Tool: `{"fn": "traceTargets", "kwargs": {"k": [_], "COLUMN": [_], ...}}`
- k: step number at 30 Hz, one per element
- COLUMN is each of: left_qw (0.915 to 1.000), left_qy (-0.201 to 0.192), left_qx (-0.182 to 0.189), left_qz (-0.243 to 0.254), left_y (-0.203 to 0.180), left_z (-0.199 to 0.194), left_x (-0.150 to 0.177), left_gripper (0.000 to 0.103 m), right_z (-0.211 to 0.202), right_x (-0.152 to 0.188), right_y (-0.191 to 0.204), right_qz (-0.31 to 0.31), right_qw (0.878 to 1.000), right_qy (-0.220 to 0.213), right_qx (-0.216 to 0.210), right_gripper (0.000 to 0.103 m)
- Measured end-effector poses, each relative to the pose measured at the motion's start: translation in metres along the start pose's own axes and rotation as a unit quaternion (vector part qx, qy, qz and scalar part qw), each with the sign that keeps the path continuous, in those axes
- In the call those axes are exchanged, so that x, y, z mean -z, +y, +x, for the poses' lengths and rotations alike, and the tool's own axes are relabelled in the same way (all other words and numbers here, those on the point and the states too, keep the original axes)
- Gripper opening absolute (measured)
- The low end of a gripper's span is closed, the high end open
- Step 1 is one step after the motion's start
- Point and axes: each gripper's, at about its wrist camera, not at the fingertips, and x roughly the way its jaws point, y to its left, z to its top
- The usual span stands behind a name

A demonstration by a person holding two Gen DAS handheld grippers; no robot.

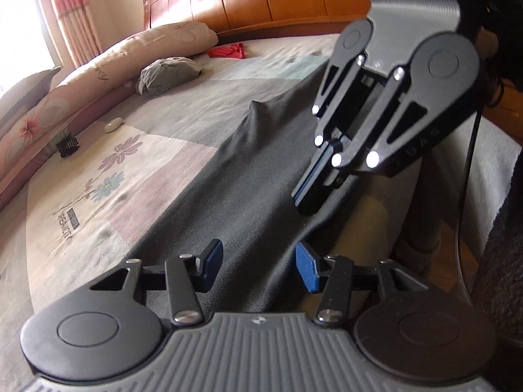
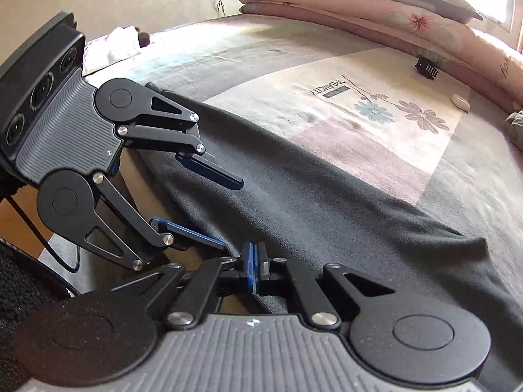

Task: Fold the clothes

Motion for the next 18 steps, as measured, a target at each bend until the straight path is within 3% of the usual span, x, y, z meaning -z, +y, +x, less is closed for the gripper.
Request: {"fn": "traceTargets", "kwargs": {"k": [3, 7, 12, 14, 16, 18], "left_qw": [0.9995, 0.9997, 0.9998, 0.9998, 1.0, 0.9999], "left_qy": [0.006, 0.007, 0.01, 0.009, 0.005, 0.002], "left_qx": [-0.019, -0.021, -0.018, -0.015, -0.004, 0.005], "left_qz": [0.024, 0.011, 0.004, 0.004, 0.007, 0.013], "left_y": [-0.005, -0.002, 0.001, 0.001, -0.001, -0.004], "left_z": [0.003, 0.004, 0.002, 0.001, -0.002, -0.003], "left_x": [0.001, 0.001, 0.003, 0.002, 0.001, 0.0], "left_gripper": [0.03, 0.03, 0.032, 0.032, 0.032, 0.033], "right_z": [0.0, 0.003, 0.018, 0.022, 0.02, 0.016], "right_x": [0.001, 0.007, 0.019, 0.022, 0.021, 0.018], "right_y": [0.0, 0.009, 0.024, 0.029, 0.032, 0.031], "right_qz": [0.001, -0.031, -0.105, -0.125, -0.131, -0.123], "right_qw": [1.0, 0.999, 0.992, 0.988, 0.986, 0.988], "right_qy": [-0.001, 0.005, 0.028, 0.032, 0.025, 0.015], "right_qx": [0.001, 0.016, 0.072, 0.087, 0.096, 0.094], "right_gripper": [0.003, 0.009, 0.017, 0.016, 0.003, 0.003]}}
